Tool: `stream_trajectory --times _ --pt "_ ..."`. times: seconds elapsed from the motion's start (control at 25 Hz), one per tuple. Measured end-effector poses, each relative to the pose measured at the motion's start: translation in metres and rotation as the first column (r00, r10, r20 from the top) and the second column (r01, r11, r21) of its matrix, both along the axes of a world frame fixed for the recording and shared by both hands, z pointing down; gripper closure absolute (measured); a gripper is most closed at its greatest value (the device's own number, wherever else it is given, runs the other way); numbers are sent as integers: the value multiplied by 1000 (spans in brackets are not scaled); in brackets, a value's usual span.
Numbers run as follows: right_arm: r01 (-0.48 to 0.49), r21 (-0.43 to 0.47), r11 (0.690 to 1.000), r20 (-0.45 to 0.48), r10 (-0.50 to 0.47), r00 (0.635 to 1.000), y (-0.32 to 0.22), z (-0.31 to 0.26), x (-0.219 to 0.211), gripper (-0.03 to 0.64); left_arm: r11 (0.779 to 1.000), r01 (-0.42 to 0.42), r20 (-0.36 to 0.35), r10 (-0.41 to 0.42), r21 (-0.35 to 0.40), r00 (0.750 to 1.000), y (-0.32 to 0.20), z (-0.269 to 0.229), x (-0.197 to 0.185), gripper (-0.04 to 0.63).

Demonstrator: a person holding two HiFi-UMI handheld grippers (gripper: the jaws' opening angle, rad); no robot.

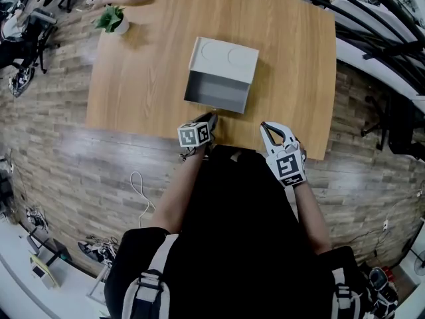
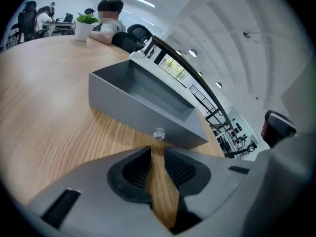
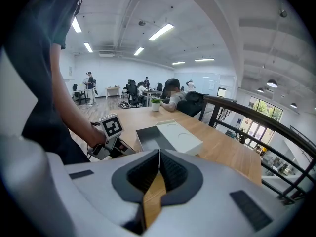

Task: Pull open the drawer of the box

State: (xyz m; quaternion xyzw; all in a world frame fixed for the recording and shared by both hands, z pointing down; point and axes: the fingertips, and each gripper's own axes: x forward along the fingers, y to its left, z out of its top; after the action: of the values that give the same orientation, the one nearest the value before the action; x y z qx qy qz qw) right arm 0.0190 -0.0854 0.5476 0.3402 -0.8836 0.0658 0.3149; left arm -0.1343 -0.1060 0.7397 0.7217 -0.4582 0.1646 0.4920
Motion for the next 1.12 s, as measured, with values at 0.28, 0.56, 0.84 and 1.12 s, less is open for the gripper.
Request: stream_trajectory --times 0.28,0.56,0.84,1.12 --pt "49 10 999 27 -50 998 -5 -5 5 592 1000 14 29 -13 -4 999 22 -4 2 553" --pt "131 12 991 55 -132 990 -1 -14 -2 592 994 -15 61 9 104 998 27 -44 10 572" --pt "218 24 976 84 -219 972 2 -21 -1 592 963 -96 132 64 251 989 33 -100 37 572" --pt "257 56 965 157 -263 952 4 -42 0 592 926 -23 143 -33 378 989 40 -165 40 572"
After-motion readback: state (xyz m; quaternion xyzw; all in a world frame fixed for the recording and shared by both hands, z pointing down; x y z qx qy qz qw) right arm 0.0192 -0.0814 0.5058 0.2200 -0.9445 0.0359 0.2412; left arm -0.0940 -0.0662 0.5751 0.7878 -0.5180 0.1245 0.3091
